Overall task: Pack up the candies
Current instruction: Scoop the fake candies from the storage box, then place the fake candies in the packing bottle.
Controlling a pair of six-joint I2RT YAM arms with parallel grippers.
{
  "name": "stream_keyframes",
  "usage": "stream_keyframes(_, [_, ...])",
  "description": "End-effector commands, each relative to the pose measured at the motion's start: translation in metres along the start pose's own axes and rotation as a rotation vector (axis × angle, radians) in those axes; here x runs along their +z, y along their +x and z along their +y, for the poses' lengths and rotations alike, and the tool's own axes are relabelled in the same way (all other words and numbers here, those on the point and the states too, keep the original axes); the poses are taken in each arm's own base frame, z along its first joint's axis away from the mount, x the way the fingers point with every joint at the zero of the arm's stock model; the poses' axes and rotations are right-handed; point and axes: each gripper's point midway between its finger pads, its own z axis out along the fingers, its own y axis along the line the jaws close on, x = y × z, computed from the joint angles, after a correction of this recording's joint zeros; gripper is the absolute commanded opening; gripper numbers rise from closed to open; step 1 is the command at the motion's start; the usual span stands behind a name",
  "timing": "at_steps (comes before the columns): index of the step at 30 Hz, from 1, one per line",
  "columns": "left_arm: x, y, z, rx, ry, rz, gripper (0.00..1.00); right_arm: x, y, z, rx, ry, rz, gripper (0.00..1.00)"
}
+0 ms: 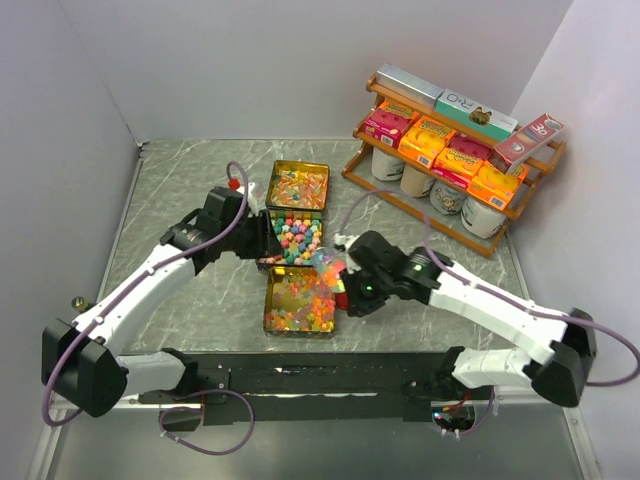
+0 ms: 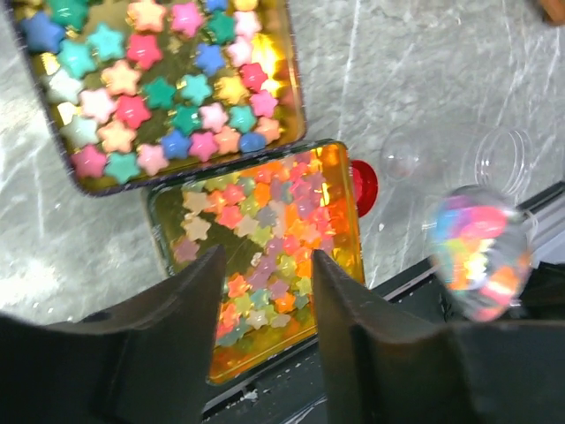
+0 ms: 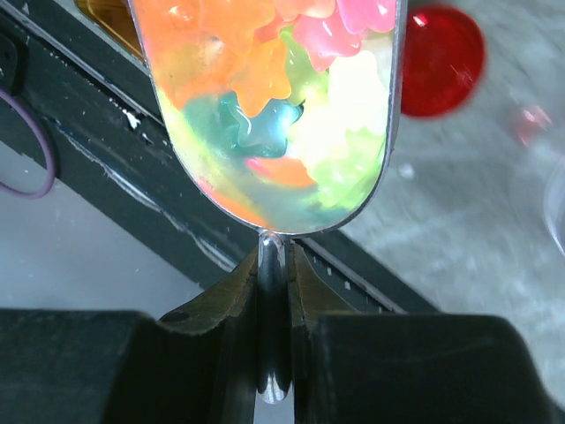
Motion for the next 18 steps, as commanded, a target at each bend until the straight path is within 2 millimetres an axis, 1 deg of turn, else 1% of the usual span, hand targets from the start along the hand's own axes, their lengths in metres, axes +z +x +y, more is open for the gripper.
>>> stream_keyframes(1, [0.001, -0.018, -0.035, 0.073, 0.1, -0.041, 0.54, -0.026, 0.018, -0.019, 0.114, 0.07, -0.026, 0.0])
stream_keyframes(2, [0.005, -0.013, -0.043, 0.091, 0.112, -0.027, 0.56, -0.028, 0.024, -0.022, 0.127, 0.082, -0.018, 0.0])
stream_keyframes(3, [0.006, -0.014, -0.05, 0.1, 0.119, -0.032, 0.61, -0.033, 0.027, -0.023, 0.152, 0.083, -0.03, 0.0])
stream_keyframes(4, [0.008, -0.014, -0.057, 0.11, 0.135, -0.032, 0.63, -0.033, 0.031, -0.027, 0.167, 0.097, -0.026, 0.0])
stream_keyframes(5, [0.009, -0.01, -0.069, 0.127, 0.165, -0.027, 0.68, -0.035, 0.036, -0.029, 0.181, 0.105, -0.02, 0.0])
stream_keyframes(7, [0.009, -0.008, -0.084, 0.144, 0.206, -0.032, 0.72, -0.039, 0.047, -0.032, 0.233, 0.112, -0.008, 0.0])
stream_keyframes(8, [0.008, -0.007, -0.1, 0.163, 0.252, -0.049, 0.74, -0.041, 0.051, -0.033, 0.249, 0.112, -0.006, 0.0])
stream_keyframes(10, [0.005, -0.005, -0.118, 0.189, 0.305, -0.07, 0.81, -0.047, 0.062, -0.038, 0.303, 0.12, 0.003, 0.0])
stream_keyframes(11, [0.003, -0.002, -0.135, 0.219, 0.355, -0.093, 0.83, -0.049, 0.065, -0.037, 0.323, 0.113, 0.009, 0.0])
stream_keyframes(12, [0.002, -0.001, -0.143, 0.233, 0.373, -0.106, 0.86, -0.054, 0.068, -0.037, 0.346, 0.104, -0.001, 0.0])
stream_keyframes(13, [0.001, 0.001, -0.151, 0.249, 0.394, -0.116, 0.87, -0.055, 0.074, -0.041, 0.373, 0.109, 0.009, 0.0])
stream_keyframes(14, [0.0, 0.009, -0.163, 0.281, 0.417, -0.12, 0.88, -0.057, 0.077, -0.039, 0.386, 0.093, 0.014, 0.0])
stream_keyframes(15, [0.0, 0.01, -0.171, 0.295, 0.433, -0.135, 0.9, -0.061, 0.078, -0.038, 0.399, 0.081, 0.004, 0.0])
stream_keyframes(17, [0.005, 0.021, -0.184, 0.327, 0.445, -0.132, 0.92, -0.065, 0.081, -0.038, 0.423, 0.068, 0.005, 0.0])
stream_keyframes(18, [0.007, 0.021, -0.189, 0.335, 0.45, -0.143, 0.92, -0.067, 0.082, -0.038, 0.429, 0.062, 0.001, 0.0])
